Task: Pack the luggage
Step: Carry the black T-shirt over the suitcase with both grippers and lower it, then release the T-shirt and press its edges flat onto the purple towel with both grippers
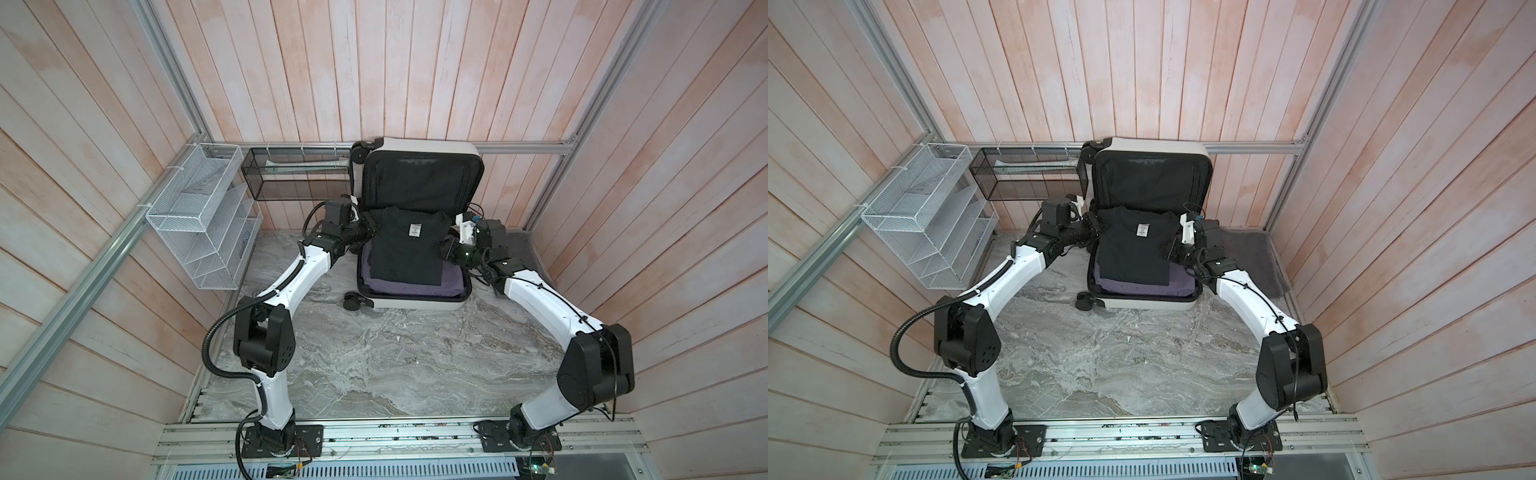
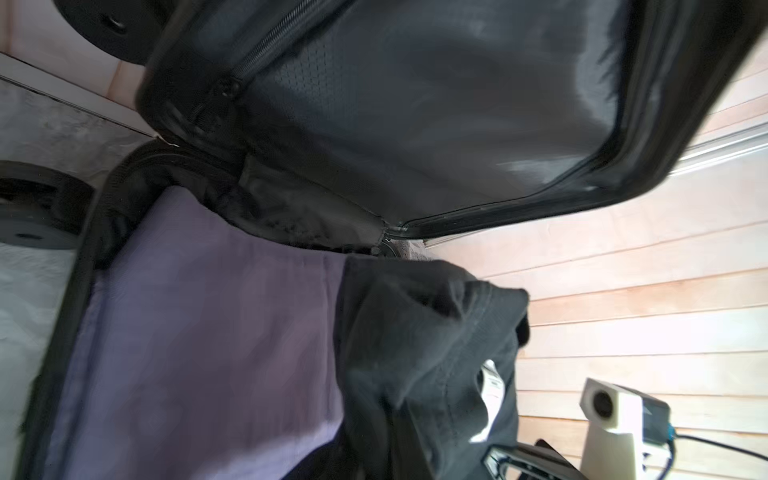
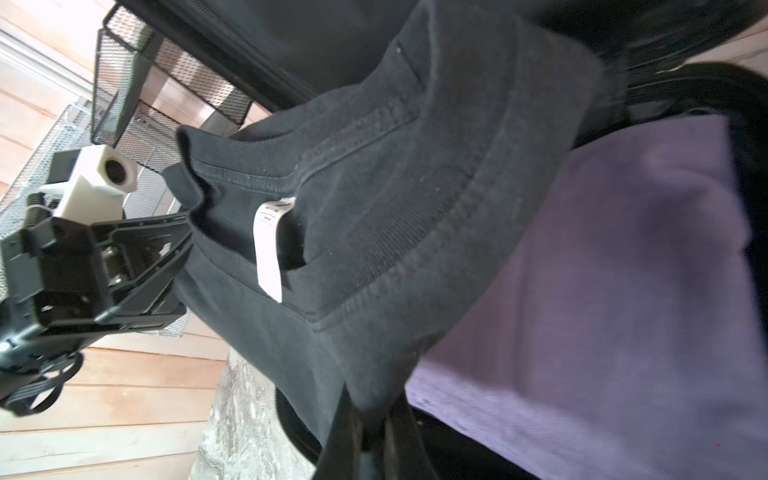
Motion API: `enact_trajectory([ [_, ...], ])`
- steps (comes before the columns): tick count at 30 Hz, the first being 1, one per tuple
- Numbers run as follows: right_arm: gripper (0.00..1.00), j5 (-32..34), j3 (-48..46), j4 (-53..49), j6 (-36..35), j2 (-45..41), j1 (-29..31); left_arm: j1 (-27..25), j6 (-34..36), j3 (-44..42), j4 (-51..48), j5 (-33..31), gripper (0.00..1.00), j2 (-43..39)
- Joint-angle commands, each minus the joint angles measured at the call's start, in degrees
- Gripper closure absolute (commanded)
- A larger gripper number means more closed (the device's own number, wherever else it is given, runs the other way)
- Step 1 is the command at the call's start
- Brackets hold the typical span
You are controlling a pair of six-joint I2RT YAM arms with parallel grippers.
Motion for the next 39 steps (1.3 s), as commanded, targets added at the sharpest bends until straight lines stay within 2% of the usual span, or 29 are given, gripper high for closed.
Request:
enact_trajectory([
  [1,1.0,-2.08,-0.53,0.55,-1.82,2.04,-2.55,0.21,-1.84,3.42,3.24,-0.11,1.0,3.39],
  [13,1.0,-3.69,-2.77,3.3,-2.16,9.49,-5.76,0.22,-1.83,5.32,3.47,-0.54,1.0,11.9],
  [24,1.0,-3.06,0.4,2.89,-3.12,18.17,-8.0,0.65,-1.41,9.78,2.47,-1.51,0.98,19.2],
  [26,1.0,-2.86,1.86,2.19,-3.48,19.59,-8.13,0.91,-1.09,9.75,2.51,-1.97,0.92,19.27],
  [29,1.0,-2.77,4.29,0.92,-4.01,21.63,-8.18,1.4,-0.38,9.79,2.31,-2.73,0.76,19.15],
  [31,0.96,-2.44,6.1,-0.65,-4.4,22.81,-8.17,1.84,-0.27,9.95,2.59,-2.17,0.58,19.22],
  [35,0.66,-1.65,8.32,-3.99,-5.77,22.55,-8.48,2.88,0.8,12.11,1.91,-0.57,0.25,19.15],
  [36,0.58,-1.68,8.25,-4.33,-5.77,21.74,-8.66,3.02,1.33,12.99,1.46,-0.11,0.18,18.92],
  [39,0.45,-1.3,7.74,-5.48,-6.17,18.16,-8.82,3.21,2.86,14.49,0.57,0.82,0.07,17.1],
])
